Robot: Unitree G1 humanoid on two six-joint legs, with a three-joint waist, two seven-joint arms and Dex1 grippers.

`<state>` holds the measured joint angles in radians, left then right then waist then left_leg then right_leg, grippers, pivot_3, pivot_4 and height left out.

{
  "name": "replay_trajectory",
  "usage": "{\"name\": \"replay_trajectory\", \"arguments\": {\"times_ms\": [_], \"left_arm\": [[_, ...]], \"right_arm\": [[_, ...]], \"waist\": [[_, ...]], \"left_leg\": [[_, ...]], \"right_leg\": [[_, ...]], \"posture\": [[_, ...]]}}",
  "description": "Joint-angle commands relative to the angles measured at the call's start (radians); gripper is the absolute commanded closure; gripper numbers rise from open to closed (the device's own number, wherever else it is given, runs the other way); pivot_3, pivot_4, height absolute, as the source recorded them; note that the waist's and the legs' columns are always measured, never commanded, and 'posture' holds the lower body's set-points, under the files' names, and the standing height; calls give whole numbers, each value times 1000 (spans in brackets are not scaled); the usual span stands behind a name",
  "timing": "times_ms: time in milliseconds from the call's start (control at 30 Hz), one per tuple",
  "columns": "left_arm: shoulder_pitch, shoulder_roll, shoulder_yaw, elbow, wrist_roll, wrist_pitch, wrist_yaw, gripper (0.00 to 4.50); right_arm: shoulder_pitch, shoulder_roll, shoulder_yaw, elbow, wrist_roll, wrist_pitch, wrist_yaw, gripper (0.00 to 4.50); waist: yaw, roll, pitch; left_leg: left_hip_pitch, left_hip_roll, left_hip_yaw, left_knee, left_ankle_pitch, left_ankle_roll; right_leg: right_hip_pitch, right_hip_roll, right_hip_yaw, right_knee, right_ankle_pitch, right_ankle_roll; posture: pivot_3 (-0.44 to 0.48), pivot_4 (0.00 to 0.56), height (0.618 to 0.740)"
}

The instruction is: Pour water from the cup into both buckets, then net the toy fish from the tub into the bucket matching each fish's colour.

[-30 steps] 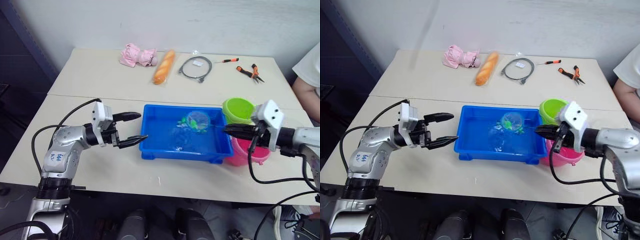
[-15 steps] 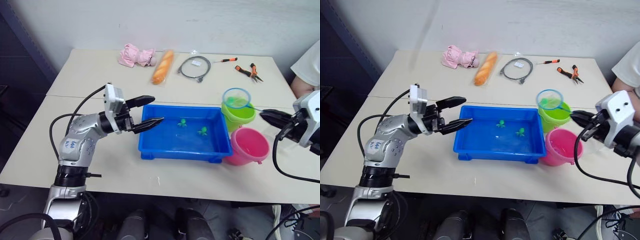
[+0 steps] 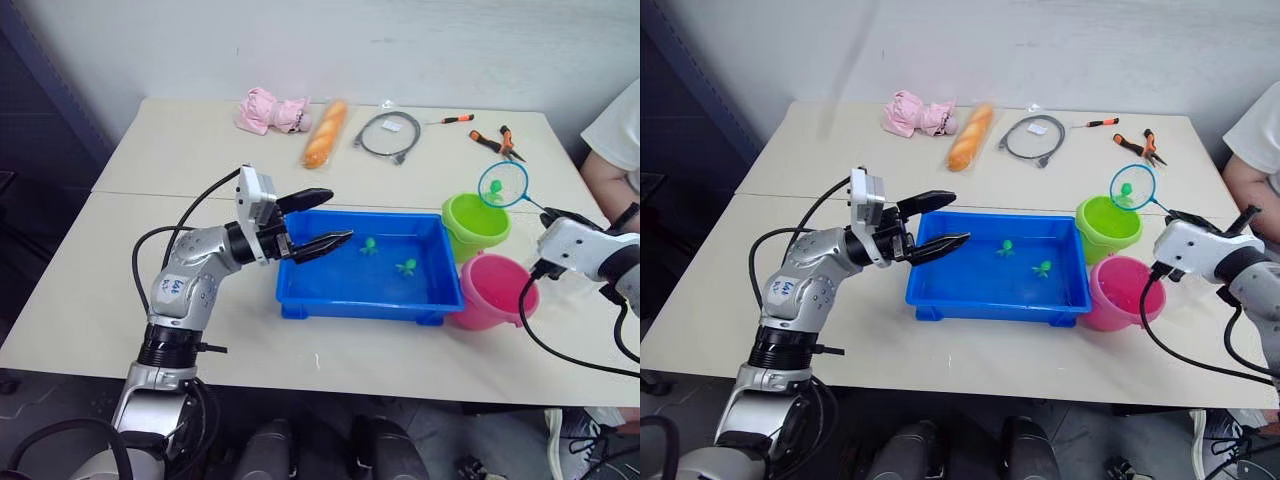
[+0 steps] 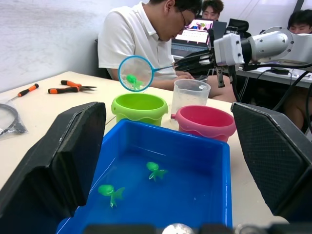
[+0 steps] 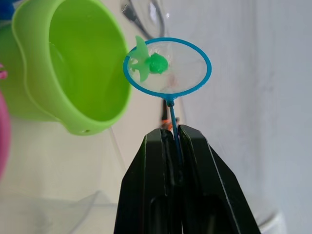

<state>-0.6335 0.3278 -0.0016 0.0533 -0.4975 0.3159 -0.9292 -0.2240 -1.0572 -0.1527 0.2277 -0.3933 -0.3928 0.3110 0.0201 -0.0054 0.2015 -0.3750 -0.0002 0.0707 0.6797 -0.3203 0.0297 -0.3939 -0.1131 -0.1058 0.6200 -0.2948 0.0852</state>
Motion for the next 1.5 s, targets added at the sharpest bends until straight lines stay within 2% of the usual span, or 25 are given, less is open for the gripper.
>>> {"name": "replay_trajectory", "arguments": {"times_ms": [33,267,533,667,700,833,933,1033,1100,1233,1333,1500], "left_arm": [[-5,-1,-5,-23,8,-22,-4,112],[-8,-11,-7,-16,11,-34,-2,112],[-13,-17,-11,-4,15,-47,-10,112],[-7,-8,-9,-6,19,-49,-10,112],[-4,-3,-6,-7,19,-51,-12,112],[15,38,25,-10,1,-59,-49,112],[51,118,53,-14,-15,-54,-122,112],[88,191,72,-12,-19,-54,-185,112],[109,238,79,-3,-12,-59,-224,112],[134,290,76,2,1,-72,-264,112],[143,283,67,-9,1,-70,-258,112],[149,255,51,-20,4,-69,-245,112]], "right_arm": [[-7,-56,17,64,-155,-105,-175,4500],[34,-101,40,116,-310,-178,-393,4500],[57,-87,41,132,-311,-140,-425,4500],[79,-78,0,85,-207,-177,-390,4500],[83,-74,-12,70,-167,-184,-371,4500],[83,-47,-45,-48,222,-156,-98,4500],[110,-78,-31,-258,600,3,213,4500],[130,-132,-25,-362,672,128,375,4500],[129,-169,7,-397,624,189,445,4500],[53,-175,81,-387,437,161,468,4500],[17,-163,162,-352,284,137,468,4500],[-67,-129,219,-304,157,92,461,4500]], "waist": [[2,0,0],[1,0,0],[-1,0,0],[0,0,0],[-1,0,0],[-8,0,0],[-16,0,0],[-18,0,0],[-17,0,0],[-9,0,0],[-2,0,0],[0,0,0]], "left_leg": [[0,0,0,0,0,0],[0,0,0,0,1,-1],[0,1,0,0,2,-2],[0,1,0,0,2,-2],[0,1,0,0,2,-2],[1,2,0,0,2,-2],[1,3,-1,0,2,-2],[1,3,-2,-1,1,-2],[1,3,-2,0,1,-1],[1,2,-3,0,-1,1],[0,1,-3,0,-1,1],[-1,1,-2,0,-2,1]], "right_leg": [[0,0,0,0,0,0],[0,1,0,0,0,0],[0,2,0,0,0,0],[0,2,0,0,0,0],[0,2,0,0,0,0],[1,2,0,0,0,0],[1,3,0,0,0,0],[2,3,-1,0,0,0],[2,1,-1,0,0,0],[2,-1,-2,-1,0,-1],[1,-1,-1,-1,0,-1],[0,-1,-2,-1,0,-1]], "posture": [[0,150,740],[0,150,740],[0,150,740],[0,150,740],[0,150,740],[0,150,740],[0,150,740],[0,150,740],[0,150,740],[0,150,740],[0,150,740],[0,150,740]]}}
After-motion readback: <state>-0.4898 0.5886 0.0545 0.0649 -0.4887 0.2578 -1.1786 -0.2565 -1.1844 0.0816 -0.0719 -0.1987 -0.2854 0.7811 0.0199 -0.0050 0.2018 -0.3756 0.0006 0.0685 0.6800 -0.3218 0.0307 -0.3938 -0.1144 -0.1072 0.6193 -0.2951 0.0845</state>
